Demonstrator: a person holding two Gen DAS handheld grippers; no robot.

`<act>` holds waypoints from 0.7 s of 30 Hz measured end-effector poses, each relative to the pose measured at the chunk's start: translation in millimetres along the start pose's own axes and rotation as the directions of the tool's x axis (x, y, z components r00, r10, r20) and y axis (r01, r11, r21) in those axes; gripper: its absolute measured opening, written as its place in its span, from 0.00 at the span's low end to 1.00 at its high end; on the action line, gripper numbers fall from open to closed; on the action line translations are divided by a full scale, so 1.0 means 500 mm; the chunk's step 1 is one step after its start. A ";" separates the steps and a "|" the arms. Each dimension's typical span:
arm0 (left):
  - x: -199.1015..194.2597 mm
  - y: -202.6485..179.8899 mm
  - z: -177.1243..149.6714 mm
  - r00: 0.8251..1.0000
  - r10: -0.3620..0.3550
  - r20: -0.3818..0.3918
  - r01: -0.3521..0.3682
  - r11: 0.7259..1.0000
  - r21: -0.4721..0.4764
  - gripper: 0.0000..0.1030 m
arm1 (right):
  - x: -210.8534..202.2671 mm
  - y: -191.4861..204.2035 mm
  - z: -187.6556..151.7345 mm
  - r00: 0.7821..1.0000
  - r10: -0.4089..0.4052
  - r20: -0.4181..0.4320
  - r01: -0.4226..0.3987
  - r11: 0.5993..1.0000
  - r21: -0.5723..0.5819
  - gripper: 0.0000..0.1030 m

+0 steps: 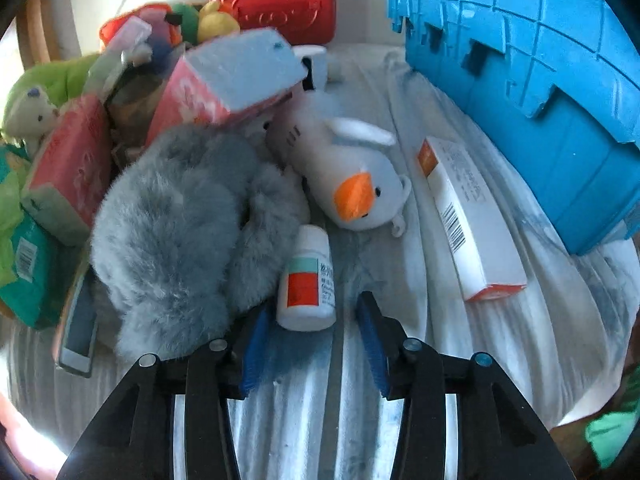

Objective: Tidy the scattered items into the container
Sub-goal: 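Grasp the black wrapped roll with left tool while right tool grasps white pill bottle, then carry the black roll and white bottle with both tools into the blue crate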

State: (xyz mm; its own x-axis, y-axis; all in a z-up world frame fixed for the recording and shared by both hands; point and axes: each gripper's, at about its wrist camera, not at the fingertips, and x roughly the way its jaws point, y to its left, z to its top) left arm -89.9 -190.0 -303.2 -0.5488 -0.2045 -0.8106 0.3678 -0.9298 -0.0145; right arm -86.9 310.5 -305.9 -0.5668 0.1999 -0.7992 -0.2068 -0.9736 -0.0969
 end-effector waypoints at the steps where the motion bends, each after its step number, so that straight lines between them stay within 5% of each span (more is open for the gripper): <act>1: 0.005 -0.001 0.005 1.000 -0.003 0.000 0.003 1.000 0.003 0.77 | -0.002 0.000 0.001 1.000 -0.001 0.012 0.001 1.000 -0.004 0.44; 3: 0.005 -0.004 0.006 1.000 -0.006 0.007 0.006 1.000 0.018 0.75 | 0.005 -0.001 0.007 1.000 0.002 0.014 -0.002 1.000 -0.015 0.50; 5: 0.002 -0.006 0.005 1.000 -0.013 0.017 0.013 1.000 0.027 0.62 | 0.022 0.005 0.013 1.000 0.001 0.008 -0.001 1.000 -0.031 0.50; 7: -0.007 -0.007 0.005 0.999 0.016 0.029 -0.017 0.999 0.047 0.37 | 0.031 0.005 0.016 1.000 -0.007 0.008 0.007 0.999 -0.042 0.27; 21: -0.022 0.017 -0.010 0.999 -0.022 0.025 0.022 1.000 0.013 0.33 | 0.028 -0.007 0.035 1.000 -0.013 0.004 0.013 0.999 -0.042 0.26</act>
State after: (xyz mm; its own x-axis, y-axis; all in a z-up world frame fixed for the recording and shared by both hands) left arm -77.2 -194.3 -297.5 -0.5752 -0.1915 -0.7953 0.3457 -0.9380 -0.0242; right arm -108.1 318.8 -306.4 -0.5674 0.2126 -0.7955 -0.1803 -0.9747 -0.1319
